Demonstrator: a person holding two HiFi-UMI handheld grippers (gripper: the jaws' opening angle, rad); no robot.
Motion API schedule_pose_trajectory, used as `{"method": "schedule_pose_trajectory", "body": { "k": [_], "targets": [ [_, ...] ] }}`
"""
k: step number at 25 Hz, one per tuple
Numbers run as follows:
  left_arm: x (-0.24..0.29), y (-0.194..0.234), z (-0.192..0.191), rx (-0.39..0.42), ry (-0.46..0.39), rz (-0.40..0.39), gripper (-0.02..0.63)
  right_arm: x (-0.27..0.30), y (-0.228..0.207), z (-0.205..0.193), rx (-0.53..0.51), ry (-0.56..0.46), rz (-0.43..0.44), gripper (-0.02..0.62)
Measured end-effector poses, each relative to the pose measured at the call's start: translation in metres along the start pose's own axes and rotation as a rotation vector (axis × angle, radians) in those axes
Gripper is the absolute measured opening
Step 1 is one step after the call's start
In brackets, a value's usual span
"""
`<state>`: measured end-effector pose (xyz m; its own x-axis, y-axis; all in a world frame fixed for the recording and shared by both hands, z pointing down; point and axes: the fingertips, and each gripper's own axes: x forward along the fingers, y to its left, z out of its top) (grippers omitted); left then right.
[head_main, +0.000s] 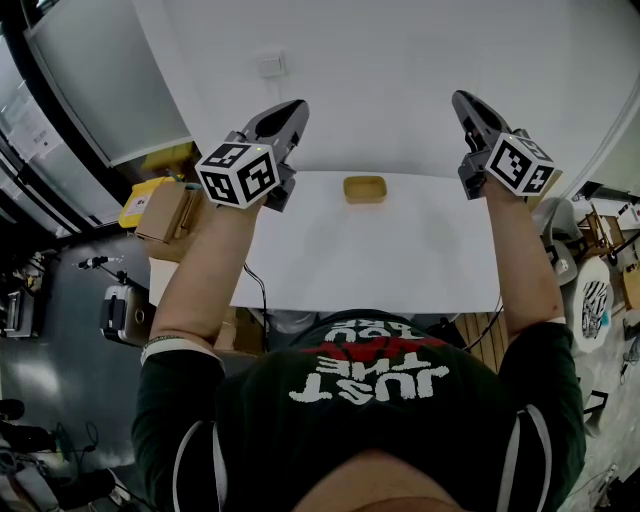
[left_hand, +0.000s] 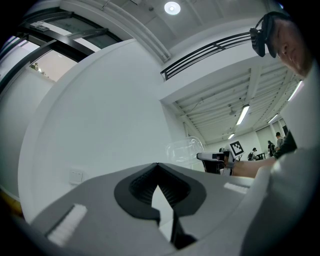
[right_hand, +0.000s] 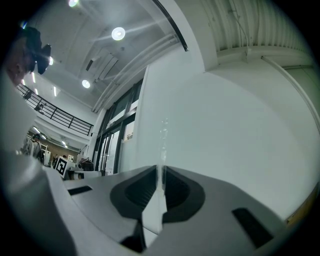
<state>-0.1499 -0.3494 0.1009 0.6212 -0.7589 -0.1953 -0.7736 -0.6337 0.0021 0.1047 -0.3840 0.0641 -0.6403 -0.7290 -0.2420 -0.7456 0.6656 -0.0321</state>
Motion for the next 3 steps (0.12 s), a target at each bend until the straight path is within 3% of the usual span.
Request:
{"method": "schedule_pose_trajectory", "body": {
  "k": [3],
  "targets": [
    [-0.0012, -0.0044, -0.0004, -0.001, -0.002, -0.002, -0.002, -0.0051, 0.0018, 0.0011, -0.005, -0.003, 0.0, 0.029]
  ]
}}
